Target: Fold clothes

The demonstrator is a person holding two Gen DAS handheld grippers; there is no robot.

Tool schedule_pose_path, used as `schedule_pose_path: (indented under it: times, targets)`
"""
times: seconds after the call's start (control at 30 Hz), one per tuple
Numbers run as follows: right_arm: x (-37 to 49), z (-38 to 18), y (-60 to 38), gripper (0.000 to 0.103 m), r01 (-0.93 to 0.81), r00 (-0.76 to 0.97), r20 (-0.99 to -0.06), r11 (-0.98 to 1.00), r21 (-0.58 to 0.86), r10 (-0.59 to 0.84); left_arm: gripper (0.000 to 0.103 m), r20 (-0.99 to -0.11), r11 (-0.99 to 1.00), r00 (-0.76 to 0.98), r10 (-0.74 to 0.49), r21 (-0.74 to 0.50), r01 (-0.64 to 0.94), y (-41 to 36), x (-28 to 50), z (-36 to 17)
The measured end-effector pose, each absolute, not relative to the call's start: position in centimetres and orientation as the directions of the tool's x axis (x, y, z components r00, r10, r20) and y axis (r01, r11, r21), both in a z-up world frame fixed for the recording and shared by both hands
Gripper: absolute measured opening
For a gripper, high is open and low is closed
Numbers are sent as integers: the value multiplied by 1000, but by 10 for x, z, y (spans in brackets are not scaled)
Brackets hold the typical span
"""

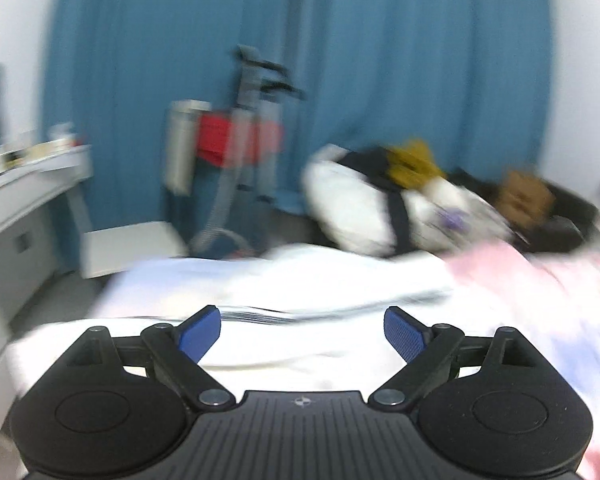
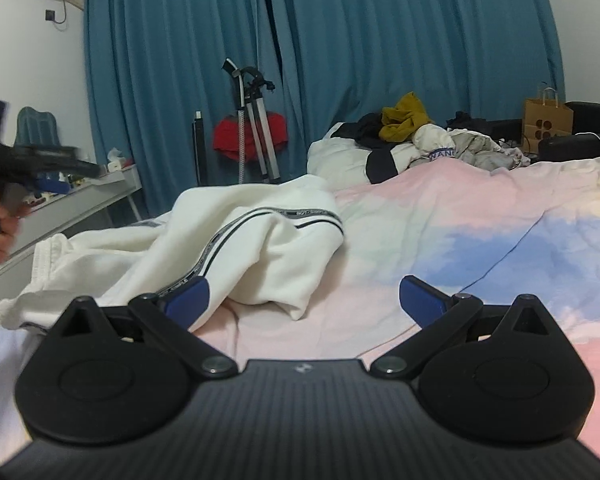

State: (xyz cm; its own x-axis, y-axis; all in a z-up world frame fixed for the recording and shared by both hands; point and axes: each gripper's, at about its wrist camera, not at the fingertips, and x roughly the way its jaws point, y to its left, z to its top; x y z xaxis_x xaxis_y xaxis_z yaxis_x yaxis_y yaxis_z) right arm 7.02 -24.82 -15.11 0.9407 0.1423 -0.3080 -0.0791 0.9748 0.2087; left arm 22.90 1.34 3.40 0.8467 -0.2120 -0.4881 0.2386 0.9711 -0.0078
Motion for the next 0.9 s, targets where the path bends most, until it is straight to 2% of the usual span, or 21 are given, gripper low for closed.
schedule_pose_path:
  times: [0.1, 0.2, 0.3, 0.43, 0.47, 0.53, 0.57, 0.6, 0.63, 0.9]
  targets:
    - [74, -151, -258, 103, -68, 943, -302, 970, 234, 139, 90, -517, 940, 811, -273, 37, 340, -47, 248, 14]
    - [81, -157, -268, 103, -55, 942, -306, 964, 261, 136, 87, -558, 911, 781, -282, 100, 401, -104, 279, -6]
    - [90, -167, -278, 103, -48, 935, -323, 952, 301, 149, 86, -604, 893, 766, -223, 188, 408, -151, 318, -26]
    - [103, -180, -288, 103, -44, 927, -335, 938, 344, 166, 74, -669, 864, 729, -147, 271, 423, -189, 366, -55]
    - [106, -183, -289, 103, -44, 925, -340, 938, 344, 168, 67, -692, 859, 708, -139, 271, 434, -193, 376, -63]
    - [113, -189, -293, 103, -34, 922, -350, 932, 360, 168, 24, -736, 854, 663, -139, 250, 456, -199, 391, -77]
    - [117, -192, -295, 103, -29, 920, -354, 929, 368, 169, 13, -745, 855, 649, -152, 229, 464, -199, 391, -81]
    - [120, -195, -297, 103, -23, 918, -359, 926, 376, 169, 6, -731, 856, 662, -165, 228, 464, -198, 384, -79]
    - [123, -198, -298, 103, -18, 916, -363, 923, 384, 168, 4, -713, 856, 678, -177, 228, 463, -197, 376, -77]
    - [128, -202, -301, 103, 0, 924, -354, 926, 376, 144, 3, -519, 868, 788, -330, 161, 470, -166, 244, -26]
